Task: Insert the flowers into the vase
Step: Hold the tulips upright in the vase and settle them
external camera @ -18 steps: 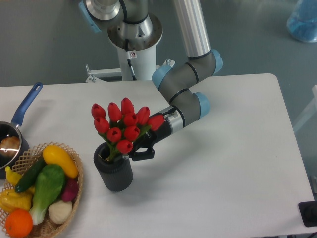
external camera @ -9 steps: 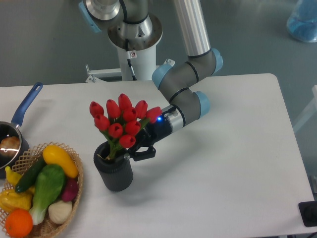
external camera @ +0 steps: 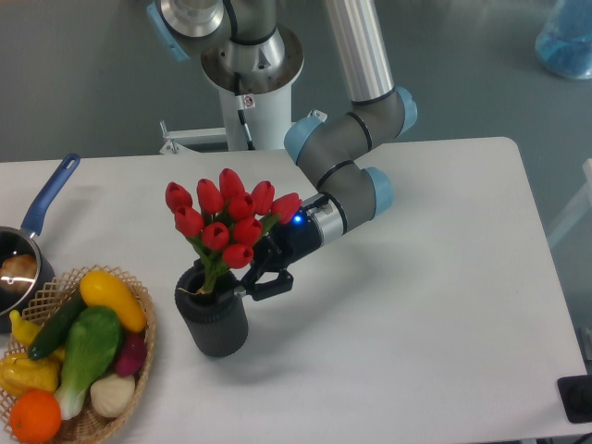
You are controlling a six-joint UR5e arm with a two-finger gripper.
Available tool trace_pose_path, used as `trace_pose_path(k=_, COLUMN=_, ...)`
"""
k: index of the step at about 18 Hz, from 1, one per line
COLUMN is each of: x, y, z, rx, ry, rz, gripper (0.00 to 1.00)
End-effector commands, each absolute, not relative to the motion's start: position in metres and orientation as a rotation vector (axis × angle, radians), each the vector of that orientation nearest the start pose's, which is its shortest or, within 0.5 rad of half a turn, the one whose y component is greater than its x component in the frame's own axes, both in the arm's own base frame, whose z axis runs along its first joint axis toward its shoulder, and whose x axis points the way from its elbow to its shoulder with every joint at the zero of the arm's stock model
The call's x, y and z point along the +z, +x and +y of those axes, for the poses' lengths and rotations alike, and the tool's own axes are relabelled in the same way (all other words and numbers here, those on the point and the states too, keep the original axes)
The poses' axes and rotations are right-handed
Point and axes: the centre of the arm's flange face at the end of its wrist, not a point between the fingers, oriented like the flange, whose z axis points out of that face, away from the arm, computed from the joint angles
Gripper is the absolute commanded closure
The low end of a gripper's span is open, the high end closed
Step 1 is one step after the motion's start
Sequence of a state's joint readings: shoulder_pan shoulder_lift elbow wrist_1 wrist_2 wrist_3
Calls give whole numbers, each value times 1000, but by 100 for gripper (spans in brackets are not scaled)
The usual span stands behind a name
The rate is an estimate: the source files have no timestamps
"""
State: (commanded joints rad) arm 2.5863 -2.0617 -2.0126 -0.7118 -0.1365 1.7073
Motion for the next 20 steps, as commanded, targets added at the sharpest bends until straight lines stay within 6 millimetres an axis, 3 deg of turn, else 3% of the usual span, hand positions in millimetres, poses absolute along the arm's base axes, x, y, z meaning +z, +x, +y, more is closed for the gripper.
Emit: trace_pose_path(k=20, x=232, y=-330, z=479, rx=-397, ry=-1419, rz=448, gripper=25)
